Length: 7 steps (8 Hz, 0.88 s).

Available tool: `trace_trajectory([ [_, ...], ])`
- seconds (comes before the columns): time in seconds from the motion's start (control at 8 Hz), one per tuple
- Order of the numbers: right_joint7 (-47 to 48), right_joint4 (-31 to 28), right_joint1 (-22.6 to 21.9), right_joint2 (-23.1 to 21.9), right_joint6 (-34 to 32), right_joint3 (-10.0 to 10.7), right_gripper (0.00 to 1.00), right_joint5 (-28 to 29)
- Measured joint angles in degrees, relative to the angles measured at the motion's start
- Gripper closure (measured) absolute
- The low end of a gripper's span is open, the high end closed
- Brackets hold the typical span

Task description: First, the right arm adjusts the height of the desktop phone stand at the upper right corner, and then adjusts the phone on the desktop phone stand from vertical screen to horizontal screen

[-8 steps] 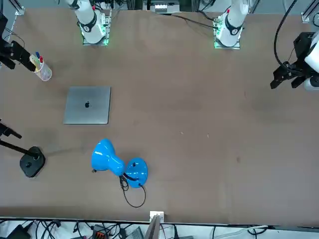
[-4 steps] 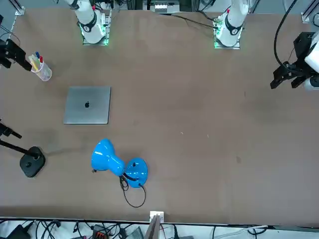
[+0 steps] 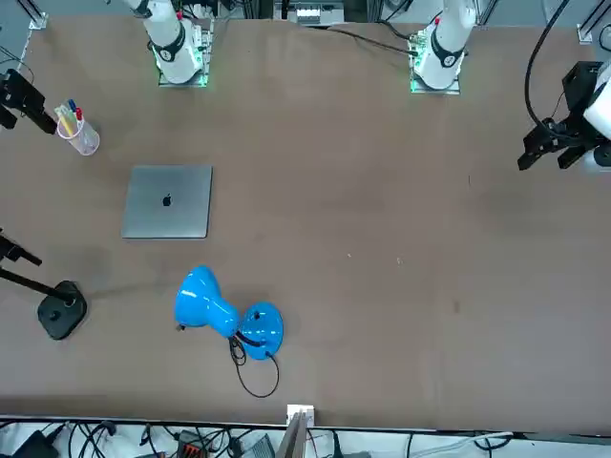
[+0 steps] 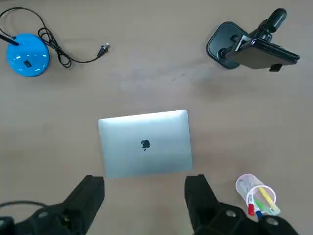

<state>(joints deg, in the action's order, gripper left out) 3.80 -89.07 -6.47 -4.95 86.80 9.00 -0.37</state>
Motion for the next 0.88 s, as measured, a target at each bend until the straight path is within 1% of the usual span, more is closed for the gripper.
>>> trace_trajectory([
  [0.62, 0.00, 0.76, 0.06, 0.59, 0.27, 0.03, 0.00, -0.09],
  [0.88, 0.00, 2.59, 0.57, 2.31, 1.77, 0.56, 0.00, -0.43],
])
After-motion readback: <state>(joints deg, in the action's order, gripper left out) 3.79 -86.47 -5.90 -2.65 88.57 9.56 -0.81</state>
